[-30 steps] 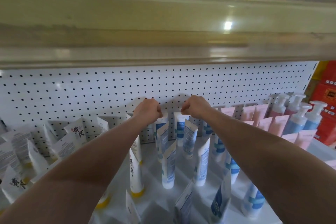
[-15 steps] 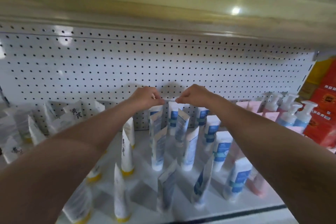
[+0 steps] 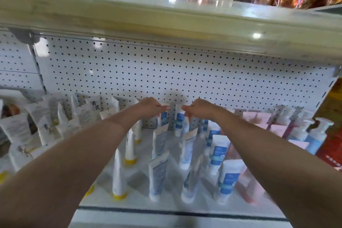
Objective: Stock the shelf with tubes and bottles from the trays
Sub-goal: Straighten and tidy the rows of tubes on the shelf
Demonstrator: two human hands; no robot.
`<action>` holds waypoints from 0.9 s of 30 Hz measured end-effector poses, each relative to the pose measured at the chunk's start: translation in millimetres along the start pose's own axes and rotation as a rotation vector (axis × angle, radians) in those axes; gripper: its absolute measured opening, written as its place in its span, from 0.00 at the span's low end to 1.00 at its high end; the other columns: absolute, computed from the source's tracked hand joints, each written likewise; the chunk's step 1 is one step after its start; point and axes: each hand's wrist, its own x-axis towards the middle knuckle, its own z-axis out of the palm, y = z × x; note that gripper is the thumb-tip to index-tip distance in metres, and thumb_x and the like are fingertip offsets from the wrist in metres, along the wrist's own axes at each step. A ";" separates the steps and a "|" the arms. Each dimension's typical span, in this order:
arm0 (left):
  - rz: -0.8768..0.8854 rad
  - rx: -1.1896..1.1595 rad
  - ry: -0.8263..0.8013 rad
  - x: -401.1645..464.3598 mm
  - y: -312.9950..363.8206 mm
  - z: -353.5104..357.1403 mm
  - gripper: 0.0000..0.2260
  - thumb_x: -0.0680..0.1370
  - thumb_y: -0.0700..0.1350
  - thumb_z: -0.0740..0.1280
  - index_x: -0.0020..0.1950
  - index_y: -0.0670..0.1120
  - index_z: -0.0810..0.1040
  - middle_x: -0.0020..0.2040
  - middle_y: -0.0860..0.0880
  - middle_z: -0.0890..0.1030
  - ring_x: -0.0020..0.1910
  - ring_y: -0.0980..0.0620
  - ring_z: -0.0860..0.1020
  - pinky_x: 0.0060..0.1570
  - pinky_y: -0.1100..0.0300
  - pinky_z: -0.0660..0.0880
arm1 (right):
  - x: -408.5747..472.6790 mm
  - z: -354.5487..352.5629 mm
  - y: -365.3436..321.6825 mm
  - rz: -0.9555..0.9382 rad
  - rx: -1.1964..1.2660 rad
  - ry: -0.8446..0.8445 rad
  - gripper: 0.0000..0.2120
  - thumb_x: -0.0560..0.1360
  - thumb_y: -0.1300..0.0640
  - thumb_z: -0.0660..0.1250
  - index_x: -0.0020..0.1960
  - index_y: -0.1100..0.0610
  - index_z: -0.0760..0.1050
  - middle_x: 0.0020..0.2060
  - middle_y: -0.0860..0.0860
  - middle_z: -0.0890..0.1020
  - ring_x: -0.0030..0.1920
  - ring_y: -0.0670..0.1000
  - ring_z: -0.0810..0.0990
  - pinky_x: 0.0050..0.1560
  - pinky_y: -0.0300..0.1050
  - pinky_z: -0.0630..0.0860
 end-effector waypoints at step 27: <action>0.062 0.003 0.136 7.2 -18.9 11.8 0.07 0.71 0.50 0.77 0.37 0.54 0.81 0.41 0.52 0.84 0.44 0.53 0.81 0.48 0.55 0.80 | 3.0 18.9 6.3 0.003 -0.210 0.204 0.05 0.72 0.52 0.76 0.39 0.45 0.82 0.42 0.44 0.85 0.43 0.46 0.83 0.41 0.39 0.74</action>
